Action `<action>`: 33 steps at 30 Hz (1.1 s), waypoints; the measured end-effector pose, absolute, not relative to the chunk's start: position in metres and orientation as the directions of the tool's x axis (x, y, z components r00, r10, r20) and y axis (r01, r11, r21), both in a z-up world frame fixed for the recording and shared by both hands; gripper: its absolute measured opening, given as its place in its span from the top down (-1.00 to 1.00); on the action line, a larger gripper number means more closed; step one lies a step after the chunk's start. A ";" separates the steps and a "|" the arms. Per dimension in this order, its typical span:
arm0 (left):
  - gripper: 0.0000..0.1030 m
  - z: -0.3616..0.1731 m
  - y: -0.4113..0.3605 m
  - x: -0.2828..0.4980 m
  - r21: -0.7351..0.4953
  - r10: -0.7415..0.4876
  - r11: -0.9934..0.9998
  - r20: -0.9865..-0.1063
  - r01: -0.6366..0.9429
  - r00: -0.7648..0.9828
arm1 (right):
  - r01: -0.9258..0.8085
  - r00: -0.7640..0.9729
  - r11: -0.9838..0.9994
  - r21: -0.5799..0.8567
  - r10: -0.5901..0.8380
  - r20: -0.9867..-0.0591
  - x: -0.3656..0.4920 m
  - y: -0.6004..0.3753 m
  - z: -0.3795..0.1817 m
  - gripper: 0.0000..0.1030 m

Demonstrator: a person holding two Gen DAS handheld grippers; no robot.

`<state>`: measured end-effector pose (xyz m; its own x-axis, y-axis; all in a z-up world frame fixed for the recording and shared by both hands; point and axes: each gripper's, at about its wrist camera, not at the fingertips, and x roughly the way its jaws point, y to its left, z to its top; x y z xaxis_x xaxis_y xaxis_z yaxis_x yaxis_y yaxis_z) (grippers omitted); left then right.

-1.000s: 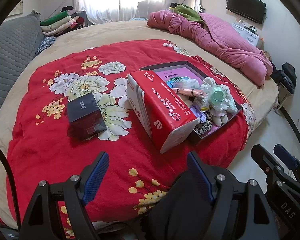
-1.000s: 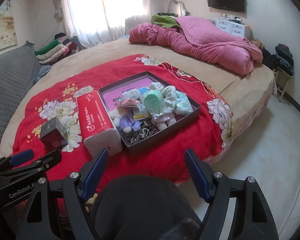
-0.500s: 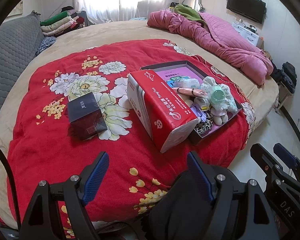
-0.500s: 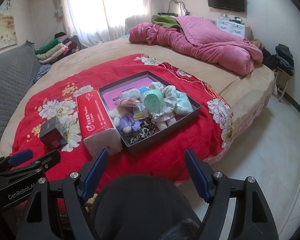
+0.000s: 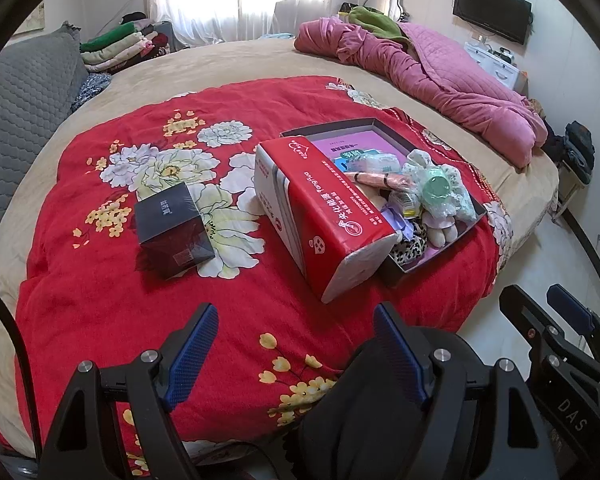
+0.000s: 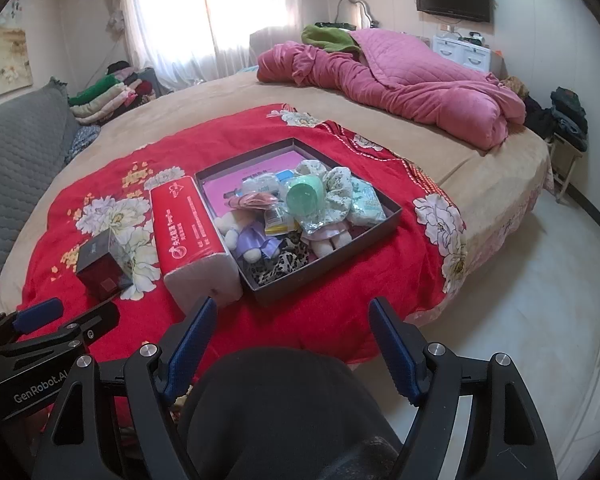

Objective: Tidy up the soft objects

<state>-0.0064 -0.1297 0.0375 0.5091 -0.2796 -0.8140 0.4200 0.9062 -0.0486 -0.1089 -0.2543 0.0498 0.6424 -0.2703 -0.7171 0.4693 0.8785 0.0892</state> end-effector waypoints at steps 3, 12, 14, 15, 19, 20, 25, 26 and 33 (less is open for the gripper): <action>-0.54 0.037 -0.130 -0.006 -0.050 -0.279 0.907 -0.815 0.418 0.508 | 0.468 0.640 0.879 0.091 -0.266 -0.721 -0.108 -0.254 0.048 -0.53; -0.54 0.036 -0.129 -0.006 -0.048 -0.274 0.909 -0.817 0.414 0.507 | 0.468 0.639 0.879 0.091 -0.265 -0.722 -0.107 -0.254 0.048 -0.53; -0.54 0.036 -0.129 -0.007 -0.048 -0.274 0.908 -0.818 0.415 0.506 | 0.467 0.638 0.879 0.092 -0.264 -0.723 -0.107 -0.254 0.048 -0.54; -0.54 0.036 -0.129 -0.006 -0.048 -0.274 0.908 -0.818 0.415 0.506 | 0.466 0.638 0.880 0.093 -0.261 -0.725 -0.107 -0.254 0.048 -0.54; -0.54 0.035 -0.130 -0.007 -0.044 -0.272 0.907 -0.821 0.420 0.502 | 0.467 0.639 0.879 0.094 -0.261 -0.724 -0.107 -0.255 0.047 -0.54; -0.54 0.035 -0.131 -0.007 -0.043 -0.272 0.906 -0.821 0.420 0.503 | 0.465 0.641 0.880 0.097 -0.259 -0.723 -0.106 -0.255 0.047 -0.54; -0.54 0.032 -0.129 -0.006 -0.051 -0.268 0.909 -0.831 0.414 0.487 | 0.458 0.632 0.884 0.090 -0.252 -0.733 -0.102 -0.254 0.045 -0.54; -0.54 0.031 -0.127 -0.005 -0.061 -0.273 0.909 -0.834 0.411 0.479 | 0.457 0.631 0.885 0.088 -0.252 -0.734 -0.101 -0.253 0.045 -0.54; -0.54 0.033 -0.052 0.016 -0.226 -0.337 0.932 -0.829 0.283 0.447 | 0.285 0.707 0.958 0.032 -0.187 -0.682 -0.058 -0.202 0.069 -0.54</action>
<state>0.0157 -0.0516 0.0326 0.4472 -0.3369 -0.8286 0.2828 0.9321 -0.2264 -0.0581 -0.2017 0.0689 0.7072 -0.1871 -0.6818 0.2845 0.9581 0.0322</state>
